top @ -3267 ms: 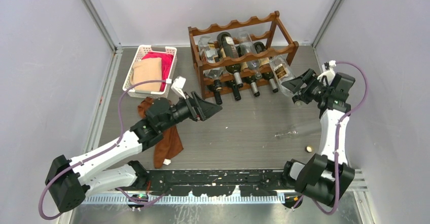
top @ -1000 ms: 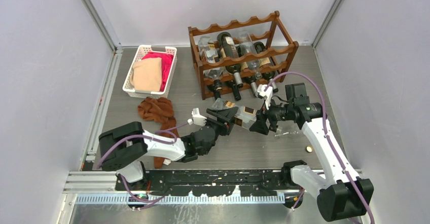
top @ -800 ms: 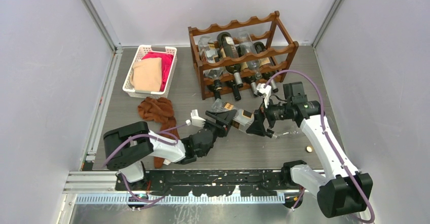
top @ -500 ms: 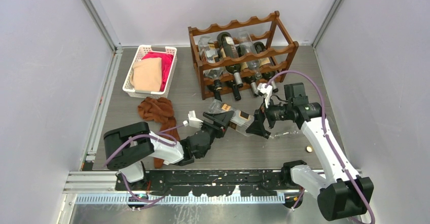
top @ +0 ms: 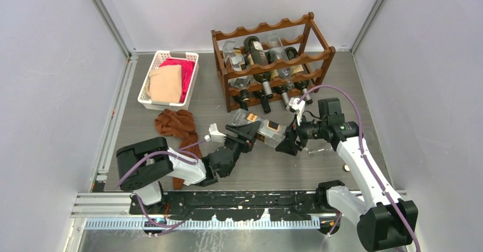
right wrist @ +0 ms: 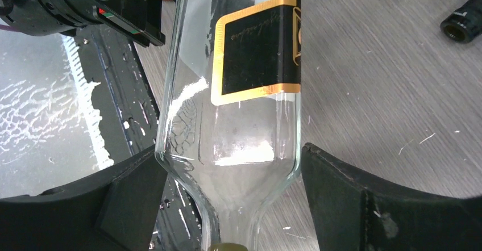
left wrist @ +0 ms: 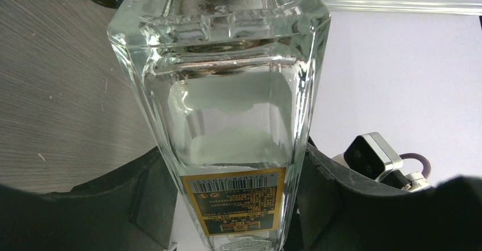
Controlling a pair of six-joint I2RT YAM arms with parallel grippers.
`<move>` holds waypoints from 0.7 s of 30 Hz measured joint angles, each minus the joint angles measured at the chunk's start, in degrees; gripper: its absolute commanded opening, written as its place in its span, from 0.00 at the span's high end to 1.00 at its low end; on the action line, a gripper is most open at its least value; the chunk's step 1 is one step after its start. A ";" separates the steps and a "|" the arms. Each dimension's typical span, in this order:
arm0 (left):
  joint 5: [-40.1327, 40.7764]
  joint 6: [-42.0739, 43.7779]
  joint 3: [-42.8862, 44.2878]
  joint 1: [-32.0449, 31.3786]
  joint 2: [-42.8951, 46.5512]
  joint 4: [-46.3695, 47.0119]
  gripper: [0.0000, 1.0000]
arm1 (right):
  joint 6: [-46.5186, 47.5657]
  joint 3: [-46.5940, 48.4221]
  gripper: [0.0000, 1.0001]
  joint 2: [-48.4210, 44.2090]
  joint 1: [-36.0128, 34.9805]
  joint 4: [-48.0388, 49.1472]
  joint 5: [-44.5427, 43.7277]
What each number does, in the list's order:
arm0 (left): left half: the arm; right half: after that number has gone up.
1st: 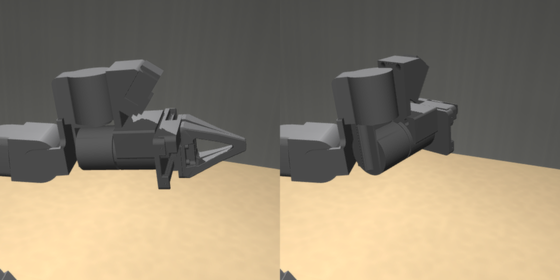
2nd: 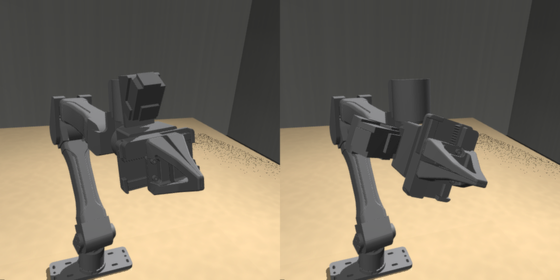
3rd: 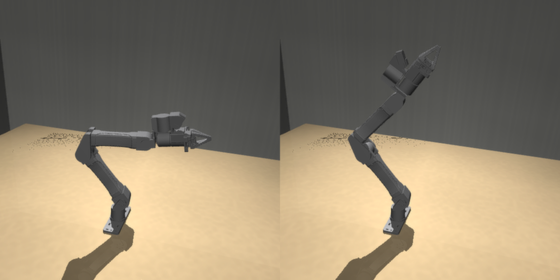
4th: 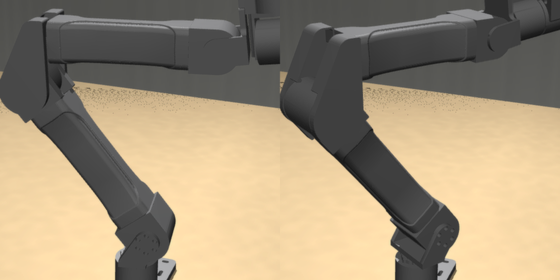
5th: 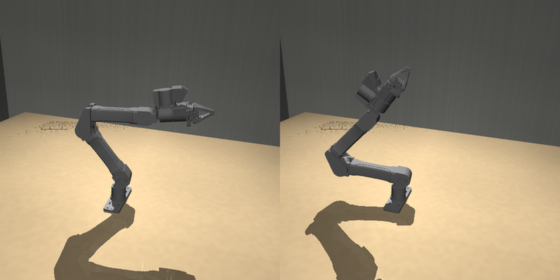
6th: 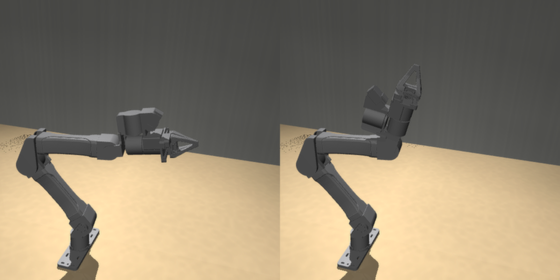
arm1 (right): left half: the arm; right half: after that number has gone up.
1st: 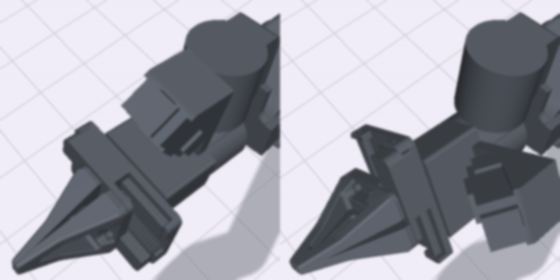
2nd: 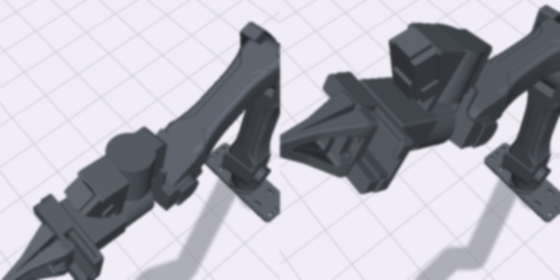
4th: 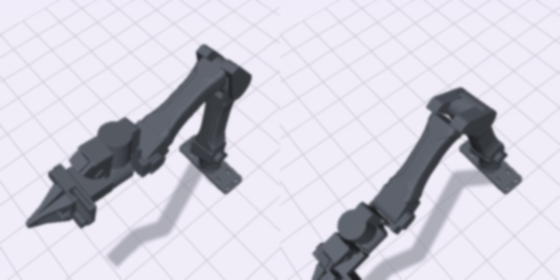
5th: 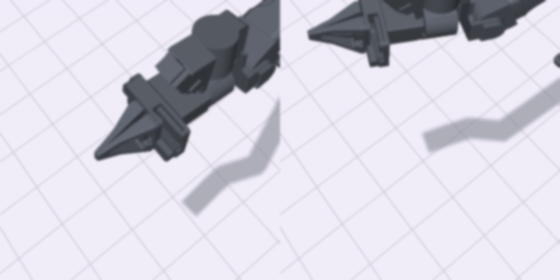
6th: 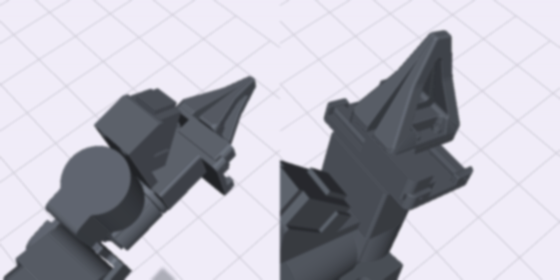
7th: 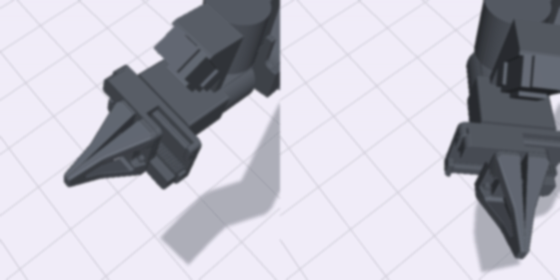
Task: Put the wine bottle on the wine rack
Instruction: Adjust the wine bottle.
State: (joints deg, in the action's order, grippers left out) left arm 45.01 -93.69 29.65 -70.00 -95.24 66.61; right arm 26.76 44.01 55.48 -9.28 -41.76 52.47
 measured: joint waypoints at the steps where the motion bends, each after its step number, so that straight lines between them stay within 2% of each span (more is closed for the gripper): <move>1: 0.00 0.02 0.00 0.00 0.00 0.13 1.00 | -0.17 0.00 0.16 0.00 0.00 0.59 0.11; 4: 0.09 0.04 0.00 0.00 0.00 0.44 1.00 | -0.42 0.00 0.19 -0.15 0.00 1.53 0.24; 6: 0.13 -0.02 0.00 0.00 0.00 0.48 1.00 | -0.37 0.00 0.27 -0.26 0.02 1.68 0.28; 8: 0.33 -0.24 0.00 0.00 0.00 0.48 1.00 | 0.17 0.00 0.44 -0.42 0.00 1.88 0.28; 12: 0.44 -0.31 0.00 0.00 -0.02 0.70 0.98 | 1.38 0.02 0.92 -0.50 0.07 1.92 0.57; 13: 0.42 -0.24 0.00 0.02 -0.02 0.68 0.94 | 1.57 0.02 0.98 -0.50 0.07 1.66 0.59; 16: 0.35 -0.35 0.00 0.00 -0.17 0.90 0.64 | 2.23 0.50 0.99 -0.50 0.11 0.37 0.55; 18: 0.22 -0.37 0.00 0.00 -0.31 1.36 0.50 | 2.75 1.09 0.99 -0.50 0.13 -0.61 0.48; 21: -0.15 -0.57 0.00 0.00 -0.55 2.45 0.36 | 3.32 2.27 0.99 -0.48 0.42 -1.90 0.37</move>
State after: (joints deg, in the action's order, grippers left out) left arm 44.86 -94.26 29.65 -70.00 -95.79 69.06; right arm 30.09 46.28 55.00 -8.86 -43.66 52.84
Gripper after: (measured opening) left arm 0.649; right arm 0.791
